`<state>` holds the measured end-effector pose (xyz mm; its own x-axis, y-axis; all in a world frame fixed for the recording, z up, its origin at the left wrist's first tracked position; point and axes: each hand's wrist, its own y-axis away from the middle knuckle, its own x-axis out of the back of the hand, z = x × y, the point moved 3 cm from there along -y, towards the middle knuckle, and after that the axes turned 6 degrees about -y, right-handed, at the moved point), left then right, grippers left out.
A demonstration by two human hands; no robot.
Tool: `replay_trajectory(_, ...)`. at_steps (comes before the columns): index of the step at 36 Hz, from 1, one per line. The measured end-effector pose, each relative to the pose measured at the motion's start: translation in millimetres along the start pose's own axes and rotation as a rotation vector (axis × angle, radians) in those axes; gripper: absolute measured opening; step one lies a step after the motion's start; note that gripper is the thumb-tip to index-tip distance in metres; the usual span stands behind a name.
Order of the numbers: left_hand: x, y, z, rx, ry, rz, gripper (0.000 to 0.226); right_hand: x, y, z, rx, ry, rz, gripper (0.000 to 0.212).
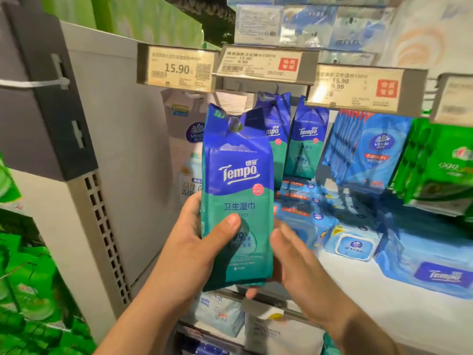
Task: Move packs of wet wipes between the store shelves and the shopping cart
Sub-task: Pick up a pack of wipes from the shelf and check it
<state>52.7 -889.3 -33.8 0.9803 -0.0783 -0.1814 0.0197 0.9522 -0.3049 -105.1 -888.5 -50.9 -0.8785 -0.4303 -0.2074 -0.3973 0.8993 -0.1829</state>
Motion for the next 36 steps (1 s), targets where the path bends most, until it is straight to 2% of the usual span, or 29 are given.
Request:
replay_trajectory(2, -5, 1, 2, -0.01, 0.016, -0.043, 0.046, -4, 4, -1, 0.031, 0.147, 0.009, 0.063)
replay_trajectory(5, -10, 2, 5, -0.041, 0.006, -0.102, 0.045, -4, 3, -2, 0.157, 0.307, 0.154, 0.053)
replay_trajectory(8, -11, 2, 9, -0.052, 0.04, -0.129, 0.051, -3, 4, -9, 0.257, 0.382, 0.264, 0.05)
replay_trajectory(11, -8, 1, 12, -0.087, 0.063, -0.107, 0.071, -3, 4, -18, 0.315, 0.374, 0.296, 0.046)
replay_trajectory(13, -6, 0, 14, -0.118, 0.053, -0.1, 0.074, -2, 2, -25, 0.327, 0.357, 0.304, 0.04)
replay_trajectory(16, -5, -1, 17, -0.141, 0.041, -0.102, 0.069, -2, -3, -35, 0.312, 0.328, 0.292, 0.037)
replay_trajectory(20, -7, -4, 22, -0.172, 0.045, -0.074, 0.065, -2, -7, -44, 0.287, 0.36, 0.301, 0.053)
replay_trajectory(24, -12, -10, 20, -0.149, 0.084, -0.083, 0.059, -2, -10, -46, 0.252, 0.332, 0.342, 0.042)
replay_trajectory(28, -15, -16, 15, -0.091, 0.071, -0.099, 0.056, -5, -8, -43, 0.205, 0.191, 0.371, 0.03)
replay_trajectory(33, -15, -19, 1, -0.023, 0.064, -0.083, 0.053, -3, -8, -30, 0.11, 0.135, 0.387, 0.042)
replay_trajectory(36, -16, -17, -7, -0.009, 0.07, -0.082, 0.054, 0, -6, -23, 0.099, 0.179, 0.397, 0.034)
